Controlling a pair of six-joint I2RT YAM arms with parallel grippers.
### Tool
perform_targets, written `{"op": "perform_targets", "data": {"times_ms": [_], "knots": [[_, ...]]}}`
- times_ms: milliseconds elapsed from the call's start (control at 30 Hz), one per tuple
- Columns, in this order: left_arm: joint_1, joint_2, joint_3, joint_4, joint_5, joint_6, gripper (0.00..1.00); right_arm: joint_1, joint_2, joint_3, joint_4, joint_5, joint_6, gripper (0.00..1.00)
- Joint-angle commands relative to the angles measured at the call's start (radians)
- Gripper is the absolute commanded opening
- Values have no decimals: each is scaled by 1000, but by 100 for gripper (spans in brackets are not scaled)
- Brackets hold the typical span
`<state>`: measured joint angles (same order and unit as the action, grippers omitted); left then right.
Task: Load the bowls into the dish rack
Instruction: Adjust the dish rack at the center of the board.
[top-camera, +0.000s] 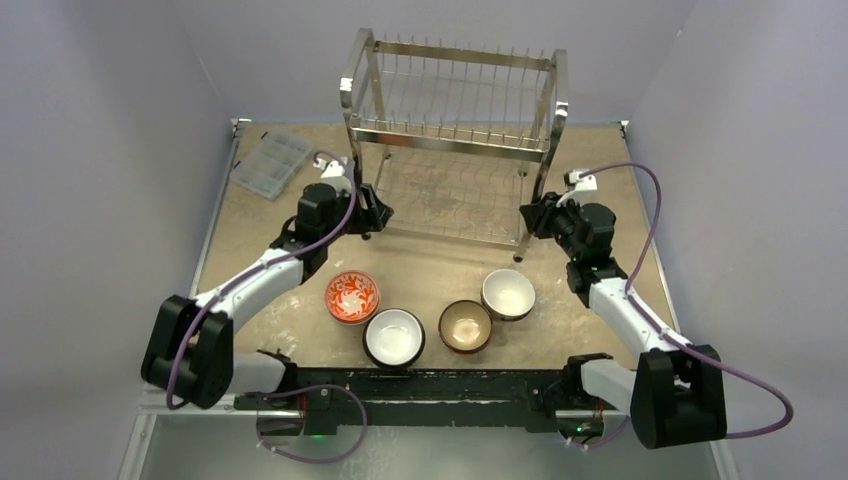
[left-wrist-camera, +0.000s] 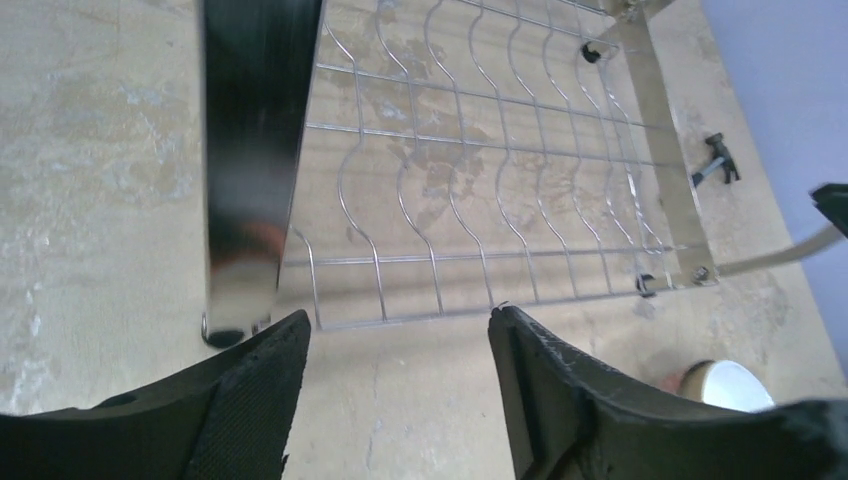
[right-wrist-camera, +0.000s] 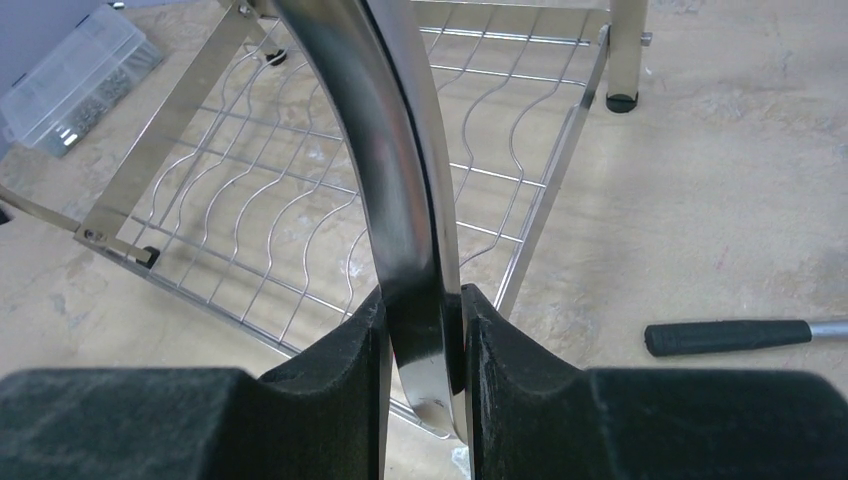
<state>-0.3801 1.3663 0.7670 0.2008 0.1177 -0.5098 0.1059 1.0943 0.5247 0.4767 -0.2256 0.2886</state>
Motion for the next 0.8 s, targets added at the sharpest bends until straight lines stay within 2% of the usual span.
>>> {"op": "perform_targets", "data": {"times_ms": [0, 133, 233, 333, 433, 567, 767], "knots": [[6, -170, -90, 14, 28, -24, 71, -11, 60, 92, 95, 3, 49, 0], [7, -285, -140, -55, 1, -35, 86, -11, 146, 175, 95, -26, 66, 0], [7, -340, -158, -127, -84, -28, 97, -11, 207, 242, 69, -48, 67, 0], [9, -354, -163, -188, -163, -12, 99, -11, 231, 283, 19, -49, 64, 0], [9, -346, -162, -231, -197, -5, 98, -11, 205, 262, 10, -49, 65, 10], [9, -327, -174, -216, -224, -6, 99, -12, 136, 206, 12, -52, 69, 30], [11, -290, -164, -176, -214, -6, 99, -10, 78, 121, 43, -63, 78, 53]]}}
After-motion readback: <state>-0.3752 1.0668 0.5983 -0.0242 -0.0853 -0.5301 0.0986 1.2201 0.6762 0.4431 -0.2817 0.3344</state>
